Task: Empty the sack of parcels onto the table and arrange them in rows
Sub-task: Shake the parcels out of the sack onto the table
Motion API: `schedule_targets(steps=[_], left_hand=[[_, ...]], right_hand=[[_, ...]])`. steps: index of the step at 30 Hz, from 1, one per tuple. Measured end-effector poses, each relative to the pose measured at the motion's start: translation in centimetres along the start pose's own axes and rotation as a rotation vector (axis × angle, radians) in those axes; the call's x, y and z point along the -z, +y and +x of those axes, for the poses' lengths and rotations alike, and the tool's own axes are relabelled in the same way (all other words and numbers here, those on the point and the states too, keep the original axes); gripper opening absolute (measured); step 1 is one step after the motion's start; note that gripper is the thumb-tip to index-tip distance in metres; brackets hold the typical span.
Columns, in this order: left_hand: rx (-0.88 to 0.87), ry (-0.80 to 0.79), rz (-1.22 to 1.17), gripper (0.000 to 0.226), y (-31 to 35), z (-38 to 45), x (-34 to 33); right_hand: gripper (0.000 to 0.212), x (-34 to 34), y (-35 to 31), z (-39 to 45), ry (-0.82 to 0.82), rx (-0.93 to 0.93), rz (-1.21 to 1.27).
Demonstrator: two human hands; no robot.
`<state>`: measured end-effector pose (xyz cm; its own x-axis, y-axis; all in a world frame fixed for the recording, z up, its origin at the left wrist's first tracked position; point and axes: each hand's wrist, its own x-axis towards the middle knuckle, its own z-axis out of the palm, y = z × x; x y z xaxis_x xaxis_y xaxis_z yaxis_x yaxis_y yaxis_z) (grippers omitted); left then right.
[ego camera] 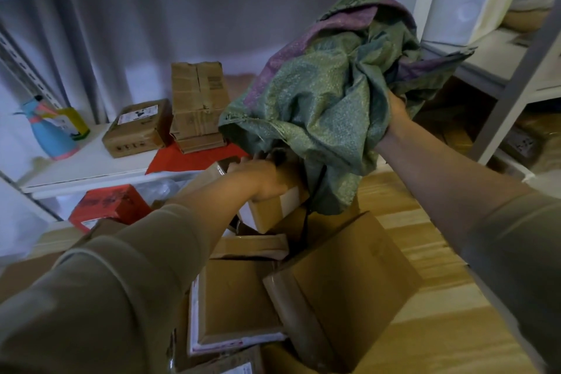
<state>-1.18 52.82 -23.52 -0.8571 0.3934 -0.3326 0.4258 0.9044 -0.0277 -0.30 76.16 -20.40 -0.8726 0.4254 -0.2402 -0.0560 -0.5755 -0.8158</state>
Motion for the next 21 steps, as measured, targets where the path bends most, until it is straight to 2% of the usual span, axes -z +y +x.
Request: schedule_targets(steps=[3, 7, 10, 14, 21], left_hand=[[0.026, 0.045, -0.020, 0.091, 1.0, -0.3, 0.0], [0.073, 0.090, -0.081, 0.107, 1.5, -0.5, -0.9], [0.091, 0.128, -0.070, 0.109, 1.5, -0.7, -1.0], [0.066, 0.151, -0.068, 0.104, 1.8, -0.8, -1.0], [0.137, 0.094, -0.050, 0.107, 2.0, -1.2, -0.2]], right_hand=[[0.143, -0.1, -0.1, -1.4, 0.023, 0.009, -0.027], [0.110, -0.2, -0.2, -2.5, 0.014, -0.006, 0.020], [0.113, -0.4, -0.7, -3.3, 0.025, 0.010, 0.040], [0.073, -1.3, -1.9, -4.6, 0.018, 0.059, 0.011], [0.027, -2.0, -4.6, -6.3, -0.067, 0.020, 0.088]])
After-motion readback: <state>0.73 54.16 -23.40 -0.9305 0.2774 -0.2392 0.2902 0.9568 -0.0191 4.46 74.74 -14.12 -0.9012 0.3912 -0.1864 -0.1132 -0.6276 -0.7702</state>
